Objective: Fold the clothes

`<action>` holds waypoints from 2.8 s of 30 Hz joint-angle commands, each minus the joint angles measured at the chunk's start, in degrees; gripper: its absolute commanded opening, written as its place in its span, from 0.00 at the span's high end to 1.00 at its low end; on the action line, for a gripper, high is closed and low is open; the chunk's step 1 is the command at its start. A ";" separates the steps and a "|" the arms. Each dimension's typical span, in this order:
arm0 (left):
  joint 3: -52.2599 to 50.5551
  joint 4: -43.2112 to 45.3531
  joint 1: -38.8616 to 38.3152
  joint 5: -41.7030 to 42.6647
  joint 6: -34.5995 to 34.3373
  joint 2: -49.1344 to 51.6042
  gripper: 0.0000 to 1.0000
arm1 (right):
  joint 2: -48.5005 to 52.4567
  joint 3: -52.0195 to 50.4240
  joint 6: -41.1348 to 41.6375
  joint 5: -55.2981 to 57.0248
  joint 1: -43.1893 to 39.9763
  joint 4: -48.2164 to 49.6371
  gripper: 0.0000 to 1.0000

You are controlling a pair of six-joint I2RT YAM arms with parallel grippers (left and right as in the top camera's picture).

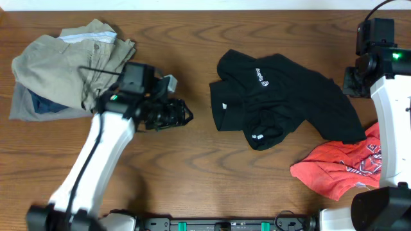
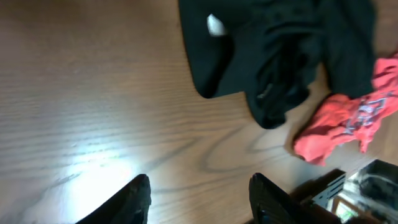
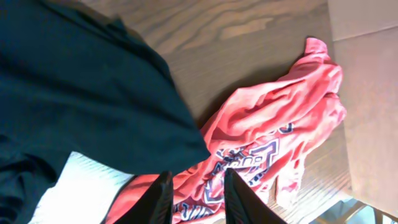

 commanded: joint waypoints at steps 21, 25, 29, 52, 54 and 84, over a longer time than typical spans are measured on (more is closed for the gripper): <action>0.31 22.01 -16.15 -7.50 0.11 24.70 0.58 | -0.39 0.81 1.53 -6.10 -0.22 -1.25 0.68; 0.31 23.76 -16.15 -7.58 0.09 24.70 0.81 | -0.39 0.81 1.53 -6.10 -0.22 -1.46 0.69; 0.31 23.78 -16.68 -6.49 0.11 24.70 0.84 | -0.39 0.81 1.53 -6.10 -0.22 -1.57 0.69; 1.25 22.23 -17.29 -22.01 2.95 24.26 0.94 | -0.39 0.81 1.53 -6.10 -0.22 -1.95 0.69; 2.67 19.71 -13.66 -28.04 4.92 21.90 0.94 | -0.39 0.81 1.53 -6.10 -0.22 -2.03 0.69; 6.12 9.73 -9.31 -20.70 16.44 21.44 0.24 | -0.39 0.81 1.55 -7.80 -0.22 -2.10 0.68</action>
